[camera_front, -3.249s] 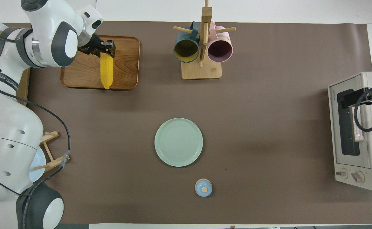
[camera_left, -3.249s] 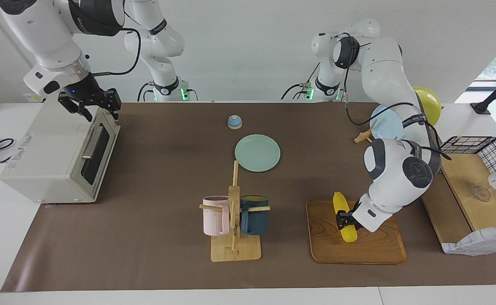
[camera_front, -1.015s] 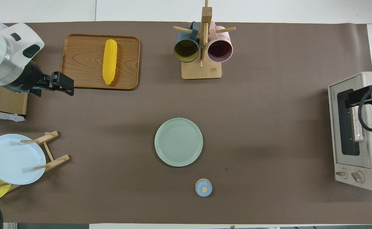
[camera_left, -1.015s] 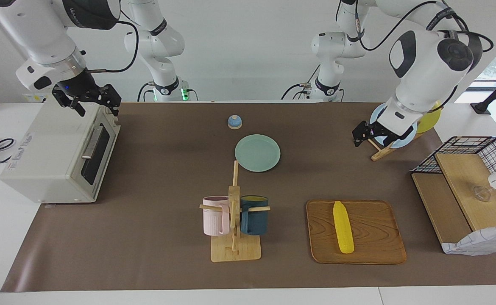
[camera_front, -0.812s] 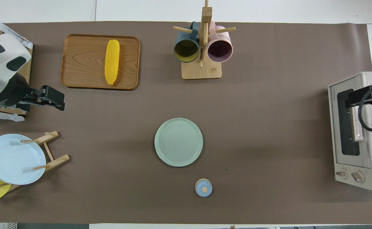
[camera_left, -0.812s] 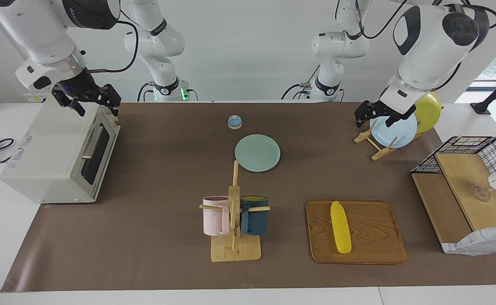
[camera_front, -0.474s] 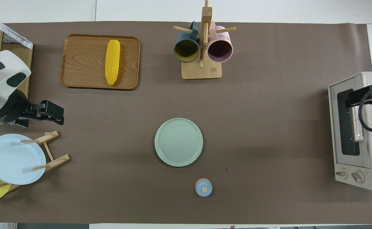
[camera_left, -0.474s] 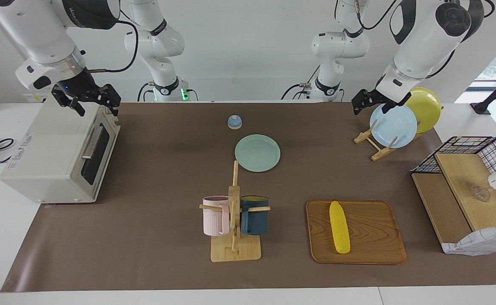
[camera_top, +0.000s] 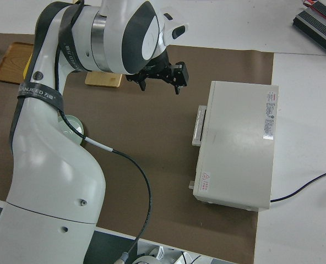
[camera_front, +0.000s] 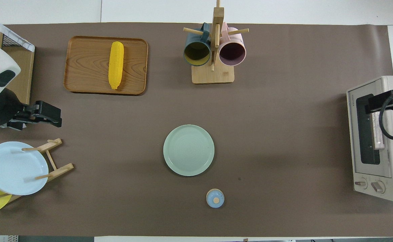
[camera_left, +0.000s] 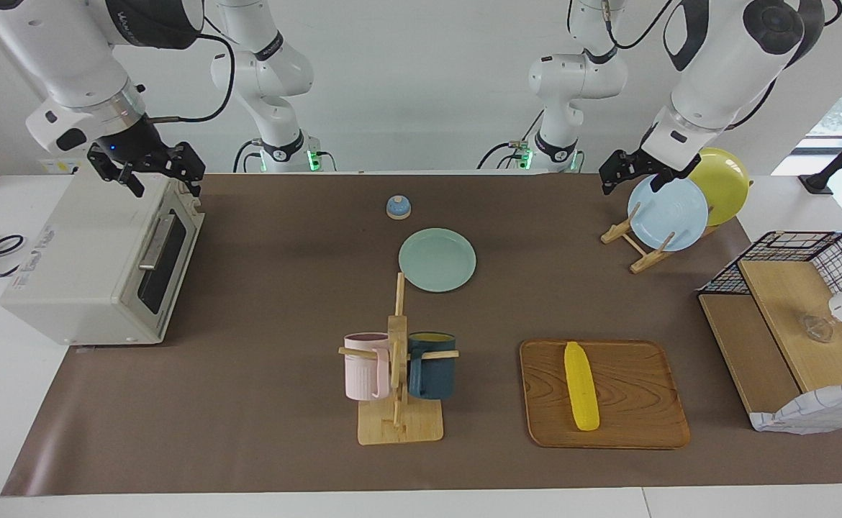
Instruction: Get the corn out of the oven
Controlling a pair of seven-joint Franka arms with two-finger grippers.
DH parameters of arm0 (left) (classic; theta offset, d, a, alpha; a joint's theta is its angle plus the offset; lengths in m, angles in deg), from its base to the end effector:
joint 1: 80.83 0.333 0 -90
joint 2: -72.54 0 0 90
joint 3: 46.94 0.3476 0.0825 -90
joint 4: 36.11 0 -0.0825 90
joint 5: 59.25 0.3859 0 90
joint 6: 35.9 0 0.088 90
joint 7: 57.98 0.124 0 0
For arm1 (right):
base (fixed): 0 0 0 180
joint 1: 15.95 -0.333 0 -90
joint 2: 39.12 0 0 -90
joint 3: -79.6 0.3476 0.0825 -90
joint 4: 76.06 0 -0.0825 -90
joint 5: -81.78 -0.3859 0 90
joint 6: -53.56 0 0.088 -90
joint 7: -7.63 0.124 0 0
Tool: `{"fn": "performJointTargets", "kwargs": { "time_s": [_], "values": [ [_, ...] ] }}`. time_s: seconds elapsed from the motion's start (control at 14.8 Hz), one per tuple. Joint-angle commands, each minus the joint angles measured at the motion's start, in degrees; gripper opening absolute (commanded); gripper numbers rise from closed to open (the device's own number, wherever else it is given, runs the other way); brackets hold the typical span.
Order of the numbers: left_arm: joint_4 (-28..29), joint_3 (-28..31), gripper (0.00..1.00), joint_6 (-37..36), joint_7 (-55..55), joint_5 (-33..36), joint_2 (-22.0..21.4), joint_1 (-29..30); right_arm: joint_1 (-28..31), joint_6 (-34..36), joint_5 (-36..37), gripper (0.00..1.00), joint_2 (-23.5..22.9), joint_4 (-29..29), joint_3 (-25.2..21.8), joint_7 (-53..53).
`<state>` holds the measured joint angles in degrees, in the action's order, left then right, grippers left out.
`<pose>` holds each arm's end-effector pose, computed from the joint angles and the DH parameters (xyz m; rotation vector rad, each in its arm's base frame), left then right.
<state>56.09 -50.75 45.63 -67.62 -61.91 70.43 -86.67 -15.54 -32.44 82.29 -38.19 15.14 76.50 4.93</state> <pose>0.5157 -0.0948 0.6297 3.1140 -0.0052 -0.2414 0.5406 -0.0346 0.6324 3.1353 -0.0226 -0.1174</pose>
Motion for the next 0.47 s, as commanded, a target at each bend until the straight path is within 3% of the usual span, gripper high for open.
{"fn": "performJointTargets", "kwargs": {
  "time_s": [0.0,0.41],
  "values": [
    [-0.72,-1.2,1.0,-1.39,-0.38,0.73,0.88,2.33,0.64,-0.66,-0.16,1.0,0.48,0.21,0.46,0.32],
    [0.52,-1.2,1.0,2.93,-0.38,0.46,1.05,2.33,0.64,-0.84,-0.16,1.0,0.56,0.21,0.37,0.41]
  ]
}}
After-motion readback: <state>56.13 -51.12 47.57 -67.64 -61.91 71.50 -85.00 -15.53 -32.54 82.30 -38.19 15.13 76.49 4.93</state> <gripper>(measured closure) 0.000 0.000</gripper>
